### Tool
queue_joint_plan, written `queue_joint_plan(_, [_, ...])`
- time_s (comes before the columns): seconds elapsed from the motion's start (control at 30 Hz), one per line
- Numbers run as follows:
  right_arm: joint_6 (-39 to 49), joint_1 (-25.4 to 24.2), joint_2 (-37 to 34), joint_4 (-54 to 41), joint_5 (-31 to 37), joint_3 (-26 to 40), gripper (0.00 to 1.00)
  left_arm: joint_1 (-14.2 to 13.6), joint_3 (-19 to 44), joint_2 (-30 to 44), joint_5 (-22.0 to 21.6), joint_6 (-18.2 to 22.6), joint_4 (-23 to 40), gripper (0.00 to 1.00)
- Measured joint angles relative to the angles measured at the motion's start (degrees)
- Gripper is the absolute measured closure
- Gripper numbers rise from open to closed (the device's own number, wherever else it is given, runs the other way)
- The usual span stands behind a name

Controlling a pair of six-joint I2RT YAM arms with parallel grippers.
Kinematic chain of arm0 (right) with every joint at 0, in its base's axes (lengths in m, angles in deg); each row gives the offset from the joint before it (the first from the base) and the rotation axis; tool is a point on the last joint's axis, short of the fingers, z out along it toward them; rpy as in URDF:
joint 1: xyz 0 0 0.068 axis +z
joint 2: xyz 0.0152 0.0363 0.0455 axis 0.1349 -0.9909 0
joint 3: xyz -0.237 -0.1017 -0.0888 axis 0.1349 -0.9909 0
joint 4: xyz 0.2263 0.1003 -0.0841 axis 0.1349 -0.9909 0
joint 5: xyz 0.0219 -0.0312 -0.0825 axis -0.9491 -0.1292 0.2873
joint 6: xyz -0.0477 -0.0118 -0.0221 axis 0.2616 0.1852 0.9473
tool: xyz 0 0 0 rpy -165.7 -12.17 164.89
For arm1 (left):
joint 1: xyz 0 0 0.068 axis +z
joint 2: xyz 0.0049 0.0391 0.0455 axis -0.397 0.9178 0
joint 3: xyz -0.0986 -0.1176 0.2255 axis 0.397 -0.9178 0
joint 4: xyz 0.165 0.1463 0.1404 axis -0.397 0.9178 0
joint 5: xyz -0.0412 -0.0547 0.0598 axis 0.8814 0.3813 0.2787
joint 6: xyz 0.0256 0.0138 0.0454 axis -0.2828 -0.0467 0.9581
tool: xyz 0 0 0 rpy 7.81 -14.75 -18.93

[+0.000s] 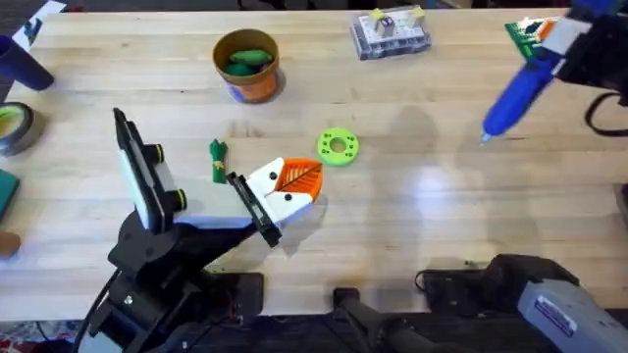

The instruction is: Pick up the gripper from the table and insert it into the empty holder that is missing its gripper. Then pick up a screw, insert it into the mounting hole, and use the screwdriver to tighten it. Finally, clean up the table by picking up the vegetable and placing it into the bucket.

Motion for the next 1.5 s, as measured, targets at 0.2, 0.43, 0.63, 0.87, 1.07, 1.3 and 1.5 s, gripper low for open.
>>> queue_joint_plan(0.2, [-0.27, 13.70, 4.58, 9.89, -0.39, -3.44, 0.977, 0.00, 0.00, 0.02, 0.00, 0.00, 0.00, 0.985])
queue_joint_plan(0.43, [-0.74, 30.68, 4.45, 21.33, -0.84, -5.53, 0.977, 0.00, 0.00, 0.02, 0.00, 0.00, 0.00, 0.985])
queue_joint_plan(0.63, [-0.79, 41.13, 3.53, 29.09, -0.91, -5.62, 0.977, 0.00, 0.00, 0.02, 0.00, 0.00, 0.00, 0.985])
queue_joint_plan(0.87, [1.90, 48.91, 3.32, 36.03, -1.09, -5.71, 0.977, 0.00, 0.00, 0.00, 0.00, 0.00, 0.00, 0.985])
queue_joint_plan(1.07, [3.75, 51.49, -0.65, 41.75, -4.32, -5.49, 0.977, 0.00, 0.00, 0.00, 0.00, 0.00, 0.00, 0.985])
queue_joint_plan(1.3, [4.03, 53.19, -6.16, 41.64, -8.99, -1.35, 0.977, 0.00, 0.00, 0.00, 0.00, 0.00, 0.00, 0.985])
queue_joint_plan(1.5, [2.91, 55.35, -6.94, 42.78, -10.26, 1.54, 0.977, 0.00, 0.00, 0.00, 0.00, 0.00, 0.00, 0.985])
